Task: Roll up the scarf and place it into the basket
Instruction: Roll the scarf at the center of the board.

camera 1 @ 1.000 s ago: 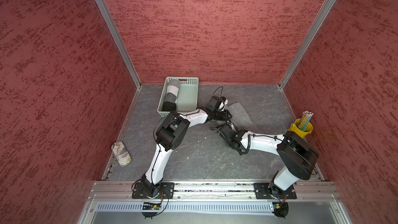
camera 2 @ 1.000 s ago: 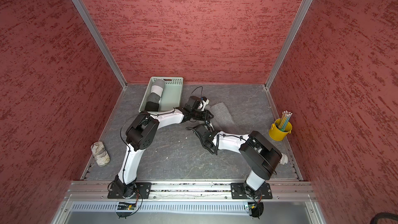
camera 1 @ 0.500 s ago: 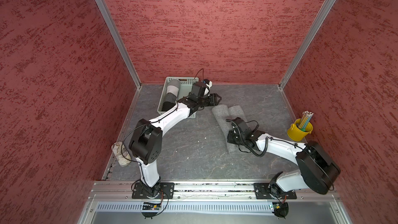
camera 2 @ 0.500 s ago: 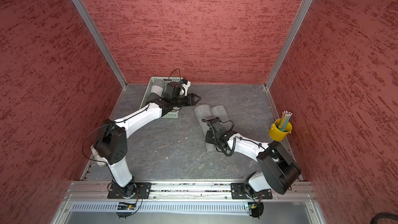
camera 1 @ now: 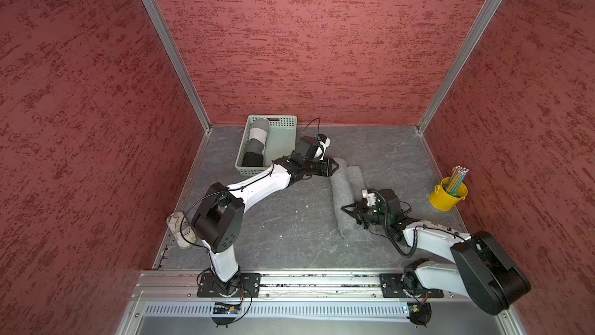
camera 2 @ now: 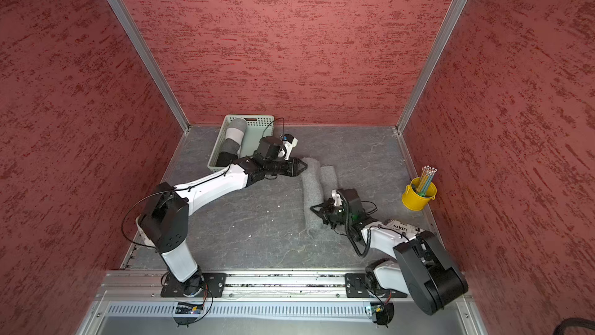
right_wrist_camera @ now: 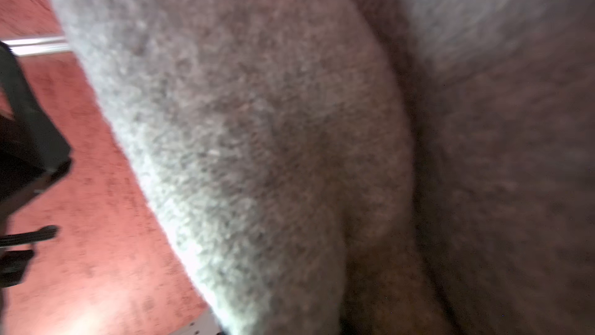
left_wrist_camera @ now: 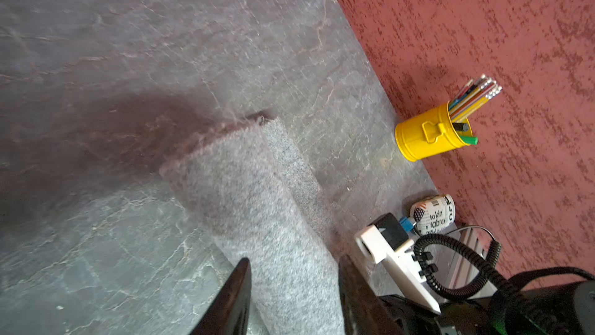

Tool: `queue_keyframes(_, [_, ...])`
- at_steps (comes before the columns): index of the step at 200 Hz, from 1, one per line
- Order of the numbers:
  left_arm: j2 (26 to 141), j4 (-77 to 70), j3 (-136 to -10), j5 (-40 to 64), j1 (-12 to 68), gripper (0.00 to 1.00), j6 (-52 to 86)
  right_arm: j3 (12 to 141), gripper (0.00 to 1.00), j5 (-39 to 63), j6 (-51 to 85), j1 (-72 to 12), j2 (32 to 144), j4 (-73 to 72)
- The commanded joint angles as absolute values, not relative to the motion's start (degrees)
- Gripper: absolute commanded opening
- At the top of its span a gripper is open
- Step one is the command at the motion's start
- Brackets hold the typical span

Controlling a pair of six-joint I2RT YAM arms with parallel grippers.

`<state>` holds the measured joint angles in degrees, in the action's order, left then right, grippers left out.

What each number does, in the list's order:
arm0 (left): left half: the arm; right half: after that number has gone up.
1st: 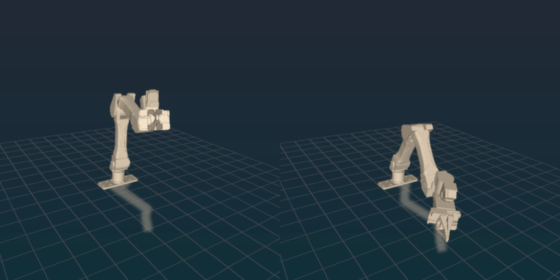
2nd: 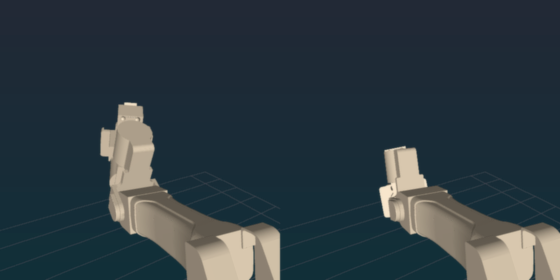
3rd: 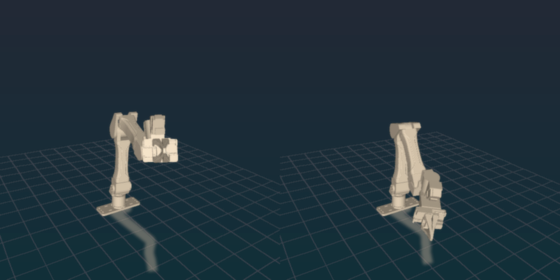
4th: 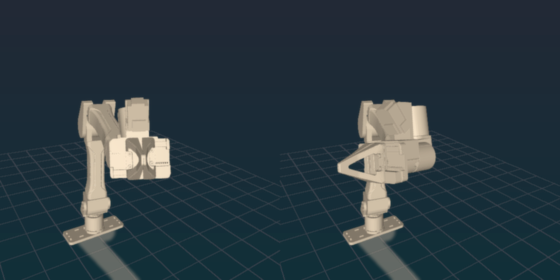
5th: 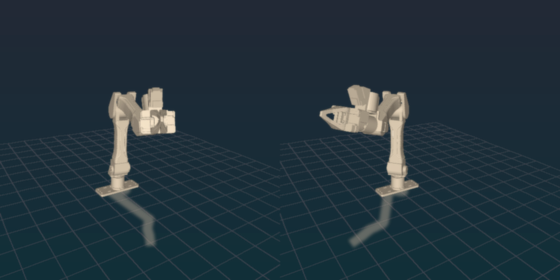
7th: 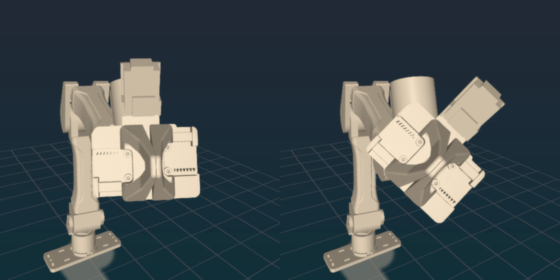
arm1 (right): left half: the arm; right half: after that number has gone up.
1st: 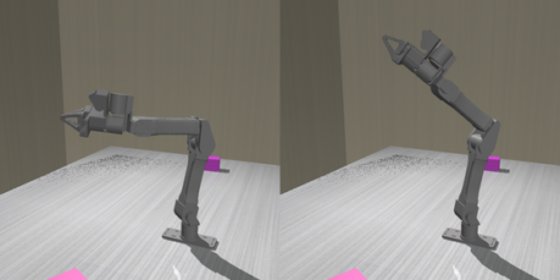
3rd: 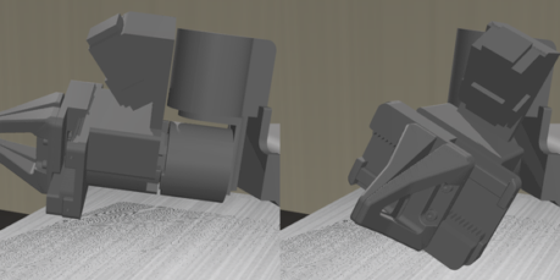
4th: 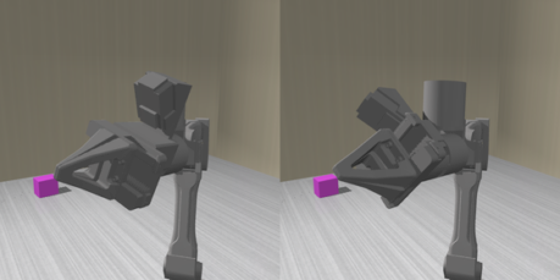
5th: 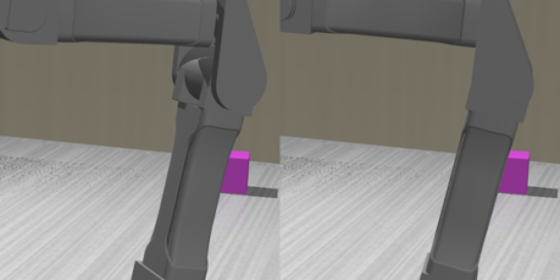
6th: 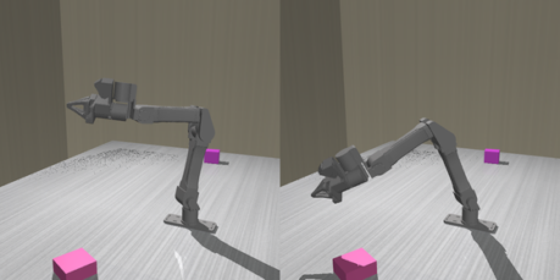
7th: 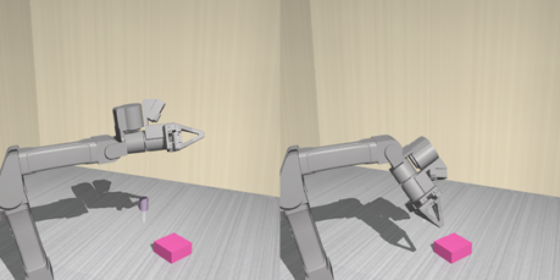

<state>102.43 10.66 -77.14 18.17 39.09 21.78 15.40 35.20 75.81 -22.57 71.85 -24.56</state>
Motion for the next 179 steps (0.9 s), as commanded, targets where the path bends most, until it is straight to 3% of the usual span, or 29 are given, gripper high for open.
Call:
queue_keyframes(1, [106.0, 9.9, -79.9, 20.3, 40.5, 0.39, 18.7, 13.4, 0.08, 38.9, 82.6, -21.0, 70.3, -31.1])
queue_keyframes(51, [115.8, 9.0, -86.2, 26.0, 43.4, 0.32, 17.8, 12.2, 0.21, 37.0, 77.5, -18.2, 68.5, -22.2])
queue_keyframes(77, [121.0, 10.8, -89.6, 26.1, 43.7, 0.31, 17.3, 14.8, 0.34, 33.7, 70.5, -17.5, 66.6, -9.7])
queue_keyframes(118, [127.3, 11.0, -92.6, 28.2, 44.1, 0.3, 18.8, 25.8, 0.49, 18.5, 55.4, -17.4, 59.1, 21.6])
queue_keyframes(148, [129.3, 10.9, -93.7, 28.7, 44.3, 0.29, 19.9, 33.6, 0.55, 8.0, 51.1, -19.1, 54.9, 35.9])
queue_keyframes(179, [130.6, 11.3, -95.0, 29.0, 44.5, 0.3, 20.1, 42.4, 0.57, -5.9, 50.8, -26.1, 55.2, 47.5])
